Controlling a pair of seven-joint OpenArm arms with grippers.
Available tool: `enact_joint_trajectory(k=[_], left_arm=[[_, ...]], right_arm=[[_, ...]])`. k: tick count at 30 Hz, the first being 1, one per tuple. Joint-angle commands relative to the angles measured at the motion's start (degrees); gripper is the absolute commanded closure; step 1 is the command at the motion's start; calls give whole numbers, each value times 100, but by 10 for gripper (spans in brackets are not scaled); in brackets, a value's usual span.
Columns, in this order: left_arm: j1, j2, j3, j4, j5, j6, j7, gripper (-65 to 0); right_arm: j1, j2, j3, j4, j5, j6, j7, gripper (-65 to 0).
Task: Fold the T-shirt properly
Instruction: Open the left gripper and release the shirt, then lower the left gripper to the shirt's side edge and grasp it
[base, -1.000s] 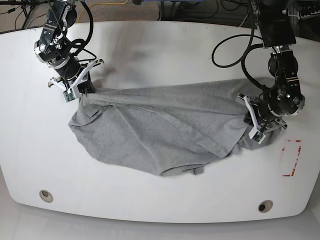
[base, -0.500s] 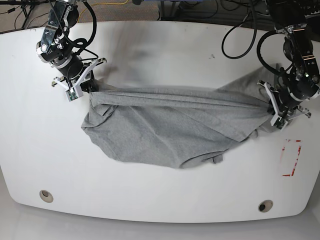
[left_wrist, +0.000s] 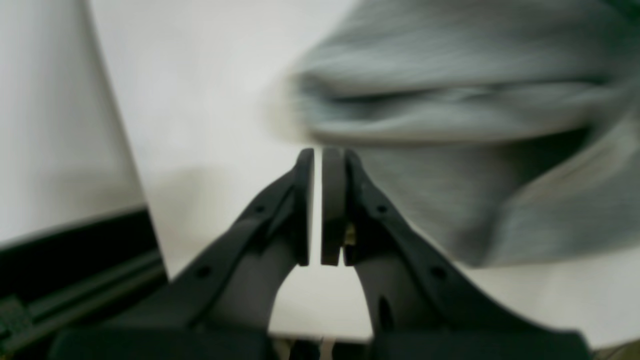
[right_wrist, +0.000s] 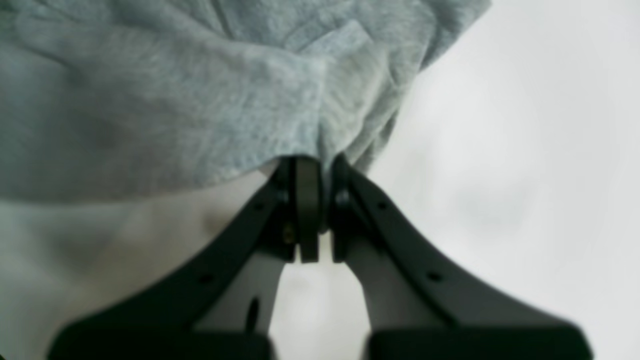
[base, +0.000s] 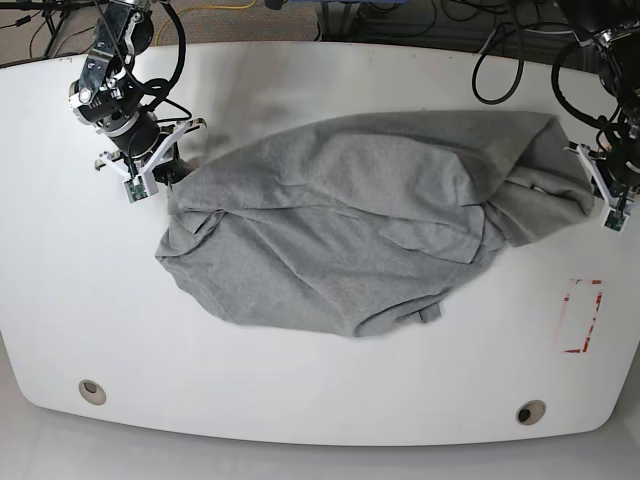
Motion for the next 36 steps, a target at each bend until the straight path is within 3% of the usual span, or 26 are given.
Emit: enact_joint_trajectory(k=[1,11,18,24,29,33,36], left_arm=[[279,-119,-217,106,-50,-6,-75,-10],[1325,-127,-806,106,-77,-6,-111,-11],[1396,-101,-903,106,-85,-6,-93,-21],[754,251,-903,97,-33,-6,-75,-171],[174,330,-903,62,55,-6,-75,-301],[-257,409,-692,62,91,-6,-75,-356],[-512,444,-455,18,91,-6,-75,-360]], right_arm=[[28,56,7,101,111,19,106,-13],[28,56,7,119,119,10,106,-13],[28,56,-2,119,128,27,106,-13],[28,56,-2,110,128,36,106,-13],[28,56,-2,101,128,36,106,-13],[28,56,-2,101,128,36,106,-13],[28,56,-2,101,128,36,106,-13]])
